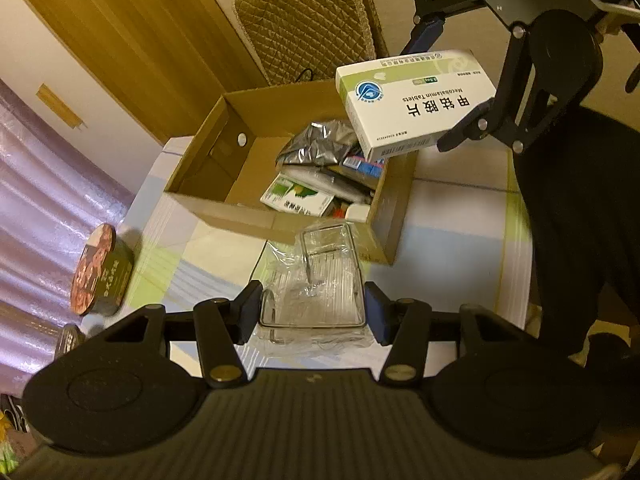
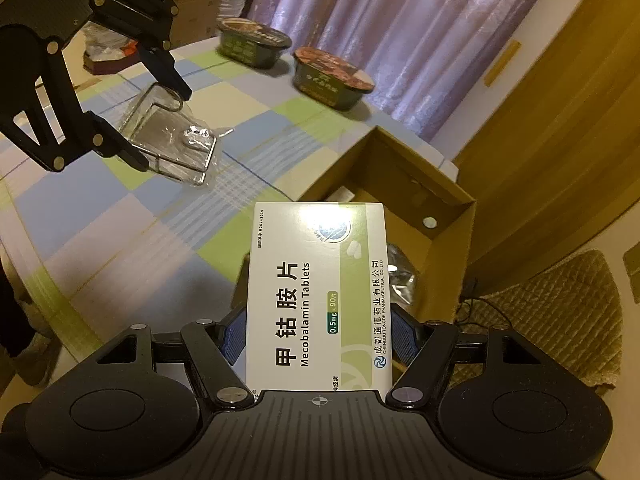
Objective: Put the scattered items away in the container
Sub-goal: 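Carry the wire rack with the left gripper while the right gripper carries the medicine box over the box, then lower the wire rack into the box with the left gripper while the right gripper lowers the medicine box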
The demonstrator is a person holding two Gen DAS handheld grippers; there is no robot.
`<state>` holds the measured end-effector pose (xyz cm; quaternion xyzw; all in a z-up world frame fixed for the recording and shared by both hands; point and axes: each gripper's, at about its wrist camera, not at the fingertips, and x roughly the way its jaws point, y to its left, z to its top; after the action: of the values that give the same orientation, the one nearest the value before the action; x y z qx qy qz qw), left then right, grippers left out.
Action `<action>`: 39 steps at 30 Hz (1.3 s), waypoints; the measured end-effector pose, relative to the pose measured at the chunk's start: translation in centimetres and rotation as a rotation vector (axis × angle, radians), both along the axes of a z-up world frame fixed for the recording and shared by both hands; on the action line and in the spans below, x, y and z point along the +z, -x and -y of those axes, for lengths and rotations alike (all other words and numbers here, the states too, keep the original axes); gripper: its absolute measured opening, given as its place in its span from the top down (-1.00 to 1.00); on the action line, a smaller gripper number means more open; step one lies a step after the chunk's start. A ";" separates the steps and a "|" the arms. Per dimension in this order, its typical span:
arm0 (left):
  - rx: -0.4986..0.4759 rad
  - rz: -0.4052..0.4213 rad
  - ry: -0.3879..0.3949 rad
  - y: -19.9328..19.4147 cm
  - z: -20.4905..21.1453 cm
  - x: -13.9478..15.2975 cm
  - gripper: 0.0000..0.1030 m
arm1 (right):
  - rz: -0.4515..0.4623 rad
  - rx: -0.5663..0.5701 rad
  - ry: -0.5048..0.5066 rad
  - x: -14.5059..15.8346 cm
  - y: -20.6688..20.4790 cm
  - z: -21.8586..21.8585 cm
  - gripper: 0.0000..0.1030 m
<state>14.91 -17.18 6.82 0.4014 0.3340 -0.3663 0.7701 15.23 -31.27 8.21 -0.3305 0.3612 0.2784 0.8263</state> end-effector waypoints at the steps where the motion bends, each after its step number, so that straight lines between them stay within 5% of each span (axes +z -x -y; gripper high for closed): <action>1: 0.000 0.000 0.001 -0.1 0.3 0.0 0.05 | 0.001 -0.003 -0.001 0.1 -0.2 0.3 -0.41; 20: 0.032 -0.023 0.069 -3.0 4.5 -0.3 0.05 | -0.007 -0.045 -0.021 0.3 -3.0 2.6 -0.41; 39: 0.315 -0.146 0.332 -7.8 7.0 -1.2 0.05 | -0.026 -0.156 -0.065 -0.2 -8.5 4.5 -0.41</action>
<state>22.73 -24.16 5.62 0.1848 0.3826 -0.3195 0.8470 23.72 -35.80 8.02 -0.2706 0.3873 0.2291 0.8511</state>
